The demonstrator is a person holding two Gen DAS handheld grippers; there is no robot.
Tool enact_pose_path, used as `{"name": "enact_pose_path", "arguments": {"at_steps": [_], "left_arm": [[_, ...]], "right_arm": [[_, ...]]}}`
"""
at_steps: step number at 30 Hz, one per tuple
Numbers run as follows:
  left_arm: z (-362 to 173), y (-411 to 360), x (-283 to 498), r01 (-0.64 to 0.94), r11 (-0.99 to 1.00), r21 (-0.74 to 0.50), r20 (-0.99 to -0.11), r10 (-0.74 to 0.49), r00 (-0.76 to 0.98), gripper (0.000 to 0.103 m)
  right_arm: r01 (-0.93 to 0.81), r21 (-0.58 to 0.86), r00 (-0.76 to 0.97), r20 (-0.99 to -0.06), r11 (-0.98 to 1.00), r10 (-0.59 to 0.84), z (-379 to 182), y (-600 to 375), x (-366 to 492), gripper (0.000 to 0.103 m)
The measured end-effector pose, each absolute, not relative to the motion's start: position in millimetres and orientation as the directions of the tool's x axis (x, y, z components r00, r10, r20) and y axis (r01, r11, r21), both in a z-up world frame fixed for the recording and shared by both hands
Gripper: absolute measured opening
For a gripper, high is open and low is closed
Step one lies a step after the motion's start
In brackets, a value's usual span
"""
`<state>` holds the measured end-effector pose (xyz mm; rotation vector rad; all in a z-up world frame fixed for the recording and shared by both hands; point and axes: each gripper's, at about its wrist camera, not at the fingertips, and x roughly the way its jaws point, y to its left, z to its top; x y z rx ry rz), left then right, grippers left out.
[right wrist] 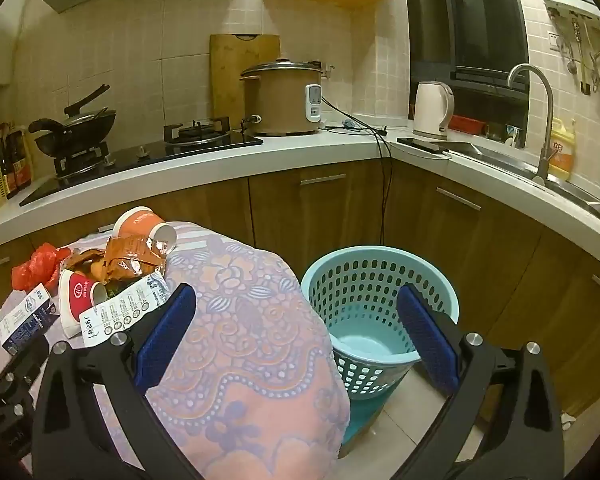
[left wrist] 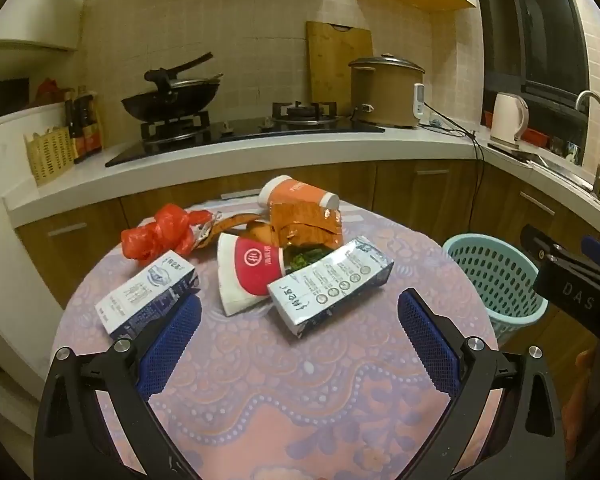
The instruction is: Collect trash
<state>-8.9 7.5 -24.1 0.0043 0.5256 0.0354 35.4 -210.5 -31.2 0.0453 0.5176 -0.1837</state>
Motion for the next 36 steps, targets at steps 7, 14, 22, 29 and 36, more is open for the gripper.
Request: {"name": "enact_pose_path", "arguments": {"at_steps": [7,14,22,29,36], "left_arm": [[-19,1,-10,-0.032,0.999,0.015,-0.493,0.036,0.87,0.096],[-19,1,-10,-0.039,0.999,0.016,-0.491,0.041,0.87,0.096],[-19,0,-12,-0.047,0.999,0.009,-0.49,0.045,0.871,0.096],[-15,4,-15,-0.052,0.999,-0.001,-0.482,0.045,0.875,0.096],[-14,7,-17,-0.06,0.998,-0.013,-0.476,0.047,0.878,0.096]], "right_arm": [[0.201,0.035,0.853,-0.497,0.979,-0.158,-26,-205,29,0.095],[0.209,0.047,0.851,-0.501,0.977,-0.158,-28,-209,28,0.095],[0.206,0.046,0.858,-0.488,0.978,-0.158,-24,-208,23,0.095],[0.203,0.043,0.861,-0.483,0.978,-0.158,-23,-206,22,0.095],[0.201,0.035,0.865,-0.475,0.979,-0.161,-22,-204,19,0.095]]}}
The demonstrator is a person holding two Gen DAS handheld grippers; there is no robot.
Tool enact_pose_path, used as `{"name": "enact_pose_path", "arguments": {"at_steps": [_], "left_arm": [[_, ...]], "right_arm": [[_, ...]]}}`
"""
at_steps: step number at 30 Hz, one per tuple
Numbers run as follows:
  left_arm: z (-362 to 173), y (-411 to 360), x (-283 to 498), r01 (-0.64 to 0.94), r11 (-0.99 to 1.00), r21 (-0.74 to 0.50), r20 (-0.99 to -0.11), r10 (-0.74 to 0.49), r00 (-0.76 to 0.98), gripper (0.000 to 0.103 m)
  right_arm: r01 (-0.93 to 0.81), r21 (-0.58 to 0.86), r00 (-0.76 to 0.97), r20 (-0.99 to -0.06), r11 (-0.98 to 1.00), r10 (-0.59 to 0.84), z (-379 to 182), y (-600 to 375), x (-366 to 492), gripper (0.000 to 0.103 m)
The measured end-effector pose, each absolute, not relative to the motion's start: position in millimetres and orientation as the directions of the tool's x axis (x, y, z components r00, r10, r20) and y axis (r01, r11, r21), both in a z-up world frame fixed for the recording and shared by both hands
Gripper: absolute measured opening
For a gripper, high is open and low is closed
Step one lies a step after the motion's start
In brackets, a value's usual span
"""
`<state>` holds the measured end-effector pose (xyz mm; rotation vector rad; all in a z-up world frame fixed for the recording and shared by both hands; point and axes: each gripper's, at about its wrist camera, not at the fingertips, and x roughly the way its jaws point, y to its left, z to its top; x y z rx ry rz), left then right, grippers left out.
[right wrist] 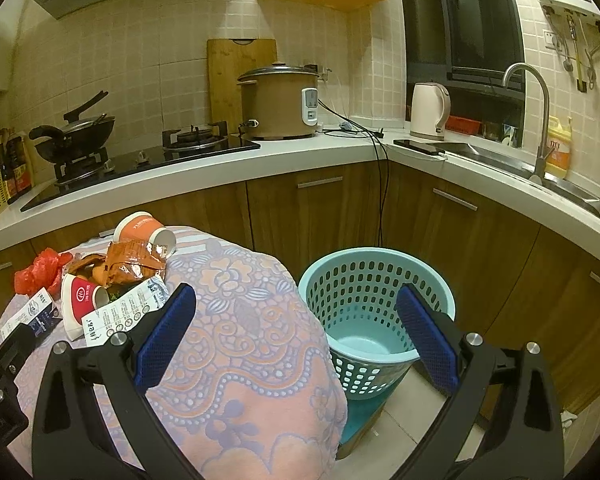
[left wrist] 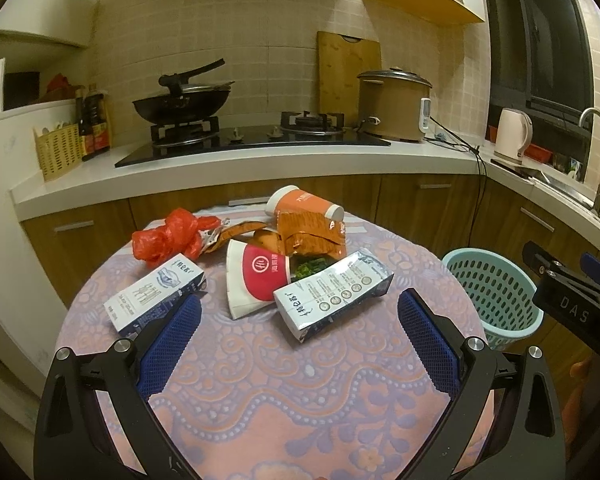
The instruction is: Collect trash
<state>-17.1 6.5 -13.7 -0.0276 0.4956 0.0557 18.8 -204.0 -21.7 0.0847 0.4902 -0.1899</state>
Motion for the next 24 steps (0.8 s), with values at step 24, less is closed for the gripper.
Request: {"name": "enact_pose_path", "arguments": {"at_steps": [24], "left_arm": [[-4.7,8.4,-25.4,-0.037,0.999,-0.022,-0.444,0.024,0.896,0.096]], "right_arm": [[0.179,0.033,0.873,-0.466,0.983,-0.143,-17.9,-195.0,17.7,0.095]]}}
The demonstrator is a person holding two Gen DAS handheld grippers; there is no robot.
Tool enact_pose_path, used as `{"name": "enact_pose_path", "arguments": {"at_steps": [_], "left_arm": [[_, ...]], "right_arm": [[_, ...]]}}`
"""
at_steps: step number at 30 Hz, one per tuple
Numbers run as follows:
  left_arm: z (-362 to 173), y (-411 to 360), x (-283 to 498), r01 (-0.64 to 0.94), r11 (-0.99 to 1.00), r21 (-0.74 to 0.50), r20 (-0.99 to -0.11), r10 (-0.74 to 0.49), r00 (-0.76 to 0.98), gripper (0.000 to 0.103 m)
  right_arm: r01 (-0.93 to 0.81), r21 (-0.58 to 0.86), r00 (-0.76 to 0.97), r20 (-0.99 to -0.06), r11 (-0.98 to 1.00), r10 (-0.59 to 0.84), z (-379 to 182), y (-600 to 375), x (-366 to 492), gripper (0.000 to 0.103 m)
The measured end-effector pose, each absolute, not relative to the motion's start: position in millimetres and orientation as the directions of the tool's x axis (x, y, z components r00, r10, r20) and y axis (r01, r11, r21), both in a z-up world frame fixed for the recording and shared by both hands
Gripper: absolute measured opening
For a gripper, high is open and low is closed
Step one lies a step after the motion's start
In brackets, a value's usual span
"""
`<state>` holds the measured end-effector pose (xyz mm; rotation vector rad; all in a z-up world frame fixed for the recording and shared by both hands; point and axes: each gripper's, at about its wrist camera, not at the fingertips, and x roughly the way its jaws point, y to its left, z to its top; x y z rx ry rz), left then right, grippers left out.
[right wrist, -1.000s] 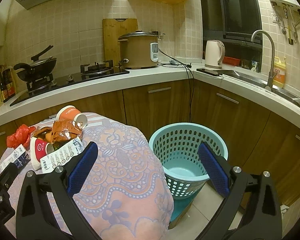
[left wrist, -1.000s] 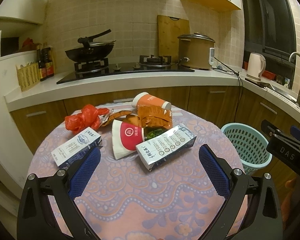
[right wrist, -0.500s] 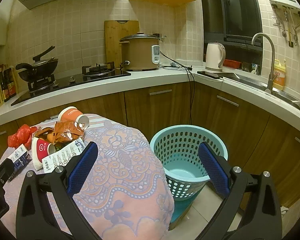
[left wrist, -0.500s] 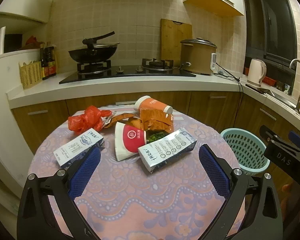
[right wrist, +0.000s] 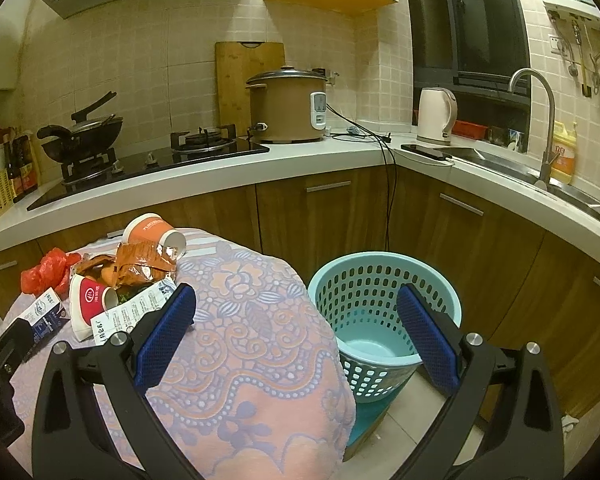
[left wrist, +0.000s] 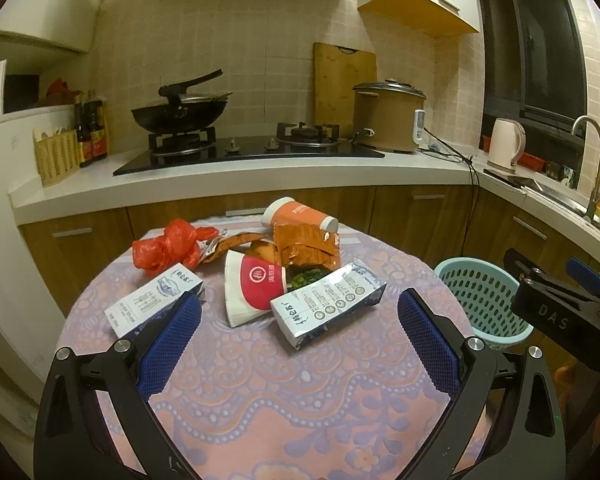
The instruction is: Collect trash
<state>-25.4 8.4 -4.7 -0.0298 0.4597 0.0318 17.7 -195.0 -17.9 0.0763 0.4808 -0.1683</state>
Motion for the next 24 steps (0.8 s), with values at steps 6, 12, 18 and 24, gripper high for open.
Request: {"name": "enact_pose_path", "arguments": {"at_steps": [6,12,18,24], "left_arm": [[-5,7,-25,-0.03,0.999,-0.021,-0.444,0.018,0.896,0.096],[-5,7,-25,-0.031,0.999,-0.021,-0.445,0.018,0.896,0.096],[-8,12,-22,-0.041,0.999,-0.018,-0.452,0.029,0.892,0.096],[-12,39,-18,-0.084,0.996,-0.023,-0.46,0.064,0.886,0.096]], "right_arm": [[0.18,0.023,0.873,-0.465,0.983,-0.149,-18,-192,19,0.095],[0.175,0.01,0.873,-0.464,0.985,-0.15,-19,-188,20,0.095],[0.163,-0.006,0.874,-0.463,0.987,-0.148,-20,-182,21,0.095],[0.147,-0.023,0.872,-0.469,0.989,-0.141,-23,-173,25,0.094]]}}
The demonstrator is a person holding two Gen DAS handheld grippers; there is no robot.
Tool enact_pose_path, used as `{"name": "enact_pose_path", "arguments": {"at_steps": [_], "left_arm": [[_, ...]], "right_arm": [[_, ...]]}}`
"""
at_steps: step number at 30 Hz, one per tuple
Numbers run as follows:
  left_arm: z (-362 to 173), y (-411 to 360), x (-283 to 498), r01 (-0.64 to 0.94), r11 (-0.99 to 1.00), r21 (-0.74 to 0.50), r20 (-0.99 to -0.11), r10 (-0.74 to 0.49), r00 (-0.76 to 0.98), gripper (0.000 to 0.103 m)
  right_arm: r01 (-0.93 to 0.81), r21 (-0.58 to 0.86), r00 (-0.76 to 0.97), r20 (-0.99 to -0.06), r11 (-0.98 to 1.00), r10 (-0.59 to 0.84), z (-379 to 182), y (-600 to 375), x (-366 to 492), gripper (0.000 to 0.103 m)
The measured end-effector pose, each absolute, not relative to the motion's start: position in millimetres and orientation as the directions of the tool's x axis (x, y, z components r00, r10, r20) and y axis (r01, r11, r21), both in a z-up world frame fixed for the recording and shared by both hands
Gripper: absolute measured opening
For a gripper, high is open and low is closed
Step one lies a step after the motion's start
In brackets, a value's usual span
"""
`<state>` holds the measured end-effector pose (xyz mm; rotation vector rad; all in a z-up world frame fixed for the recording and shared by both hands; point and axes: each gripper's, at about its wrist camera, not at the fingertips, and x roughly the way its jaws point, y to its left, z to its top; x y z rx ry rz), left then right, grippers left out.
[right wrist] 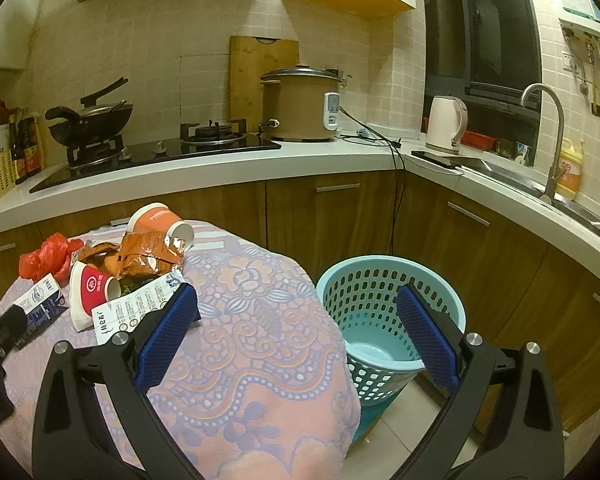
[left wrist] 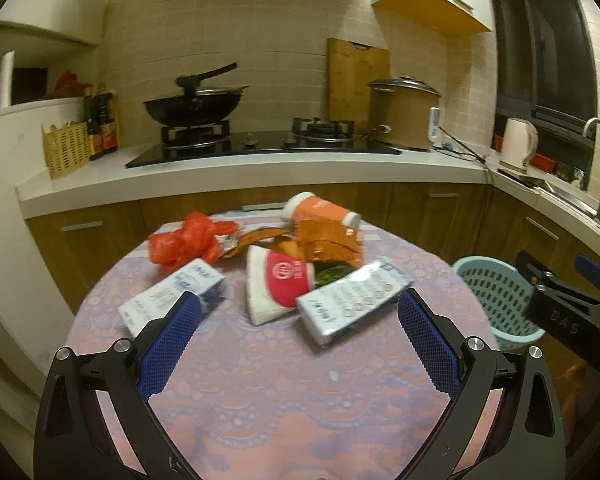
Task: Collect trash
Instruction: 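Grasp the white milk carton with the right gripper while the left gripper grasps the other carton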
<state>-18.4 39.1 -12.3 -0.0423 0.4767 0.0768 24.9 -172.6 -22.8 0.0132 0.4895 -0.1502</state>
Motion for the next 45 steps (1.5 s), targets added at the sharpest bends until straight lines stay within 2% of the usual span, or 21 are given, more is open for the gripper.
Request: {"name": "enact_pose_path", "arguments": {"at_steps": [2,6,8,10,13,17,23,30,33,35,37,38,45], "left_arm": [[-13,54,-18,-0.1,0.995,-0.022,-0.461,0.078,0.884,0.096],[-16,99,-18,-0.142,0.989,-0.04,-0.466,0.107,0.879,0.096],[-17,119,-18,-0.167,0.985,-0.047,-0.469,0.126,0.874,0.096],[-19,139,-18,-0.193,0.98,-0.052,-0.475,0.146,0.868,0.096],[-23,164,-11,-0.209,0.977,-0.052,-0.5,0.156,0.852,0.096],[-40,191,14,-0.184,0.983,-0.024,-0.558,0.14,0.818,0.096],[-72,222,58,-0.136,0.989,-0.06,-0.669,0.061,0.741,0.095],[-91,219,80,-0.082,0.99,-0.114,-0.704,-0.022,0.709,0.09],[-94,211,81,-0.051,0.994,-0.093,-0.711,-0.03,0.702,0.088],[-94,206,80,-0.036,0.996,-0.084,-0.717,-0.035,0.696,0.088],[-94,202,77,-0.009,0.995,-0.102,-0.721,-0.068,0.69,0.087],[-93,200,75,0.004,0.994,-0.113,-0.72,-0.085,0.689,0.087],[-92,192,65,0.06,0.985,-0.164,-0.726,-0.162,0.668,0.082]], "right_arm": [[0.141,-0.031,0.87,-0.473,0.99,-0.139,-24,-168,26,0.091],[0.108,-0.037,0.864,-0.49,0.993,-0.112,-29,-156,31,0.078],[0.089,-0.041,0.859,-0.502,0.995,-0.097,-32,-148,35,0.068],[0.063,-0.041,0.853,-0.517,0.997,-0.075,-36,-139,39,0.051],[0.023,-0.042,0.846,-0.532,0.999,-0.042,-41,-125,44,0.035],[-0.026,-0.041,0.831,-0.556,0.999,-0.001,-51,-104,51,0.035],[-0.098,-0.014,0.8,-0.596,0.995,0.071,-69,-80,60,0.035],[-0.184,0.047,0.725,-0.668,0.982,0.167,-94,-57,70,0.035],[-0.215,0.051,0.713,-0.675,0.975,0.192,-97,-48,71,0.035],[-0.227,0.05,0.708,-0.677,0.973,0.2,-97,-41,73,0.04],[-0.246,0.071,0.697,-0.68,0.967,0.227,-96,-37,74,0.055],[-0.255,0.082,0.693,-0.68,0.963,0.241,-96,-34,75,0.057],[-0.236,0.018,0.657,-0.734,0.972,0.173,-103,-13,93,0.059]]}}
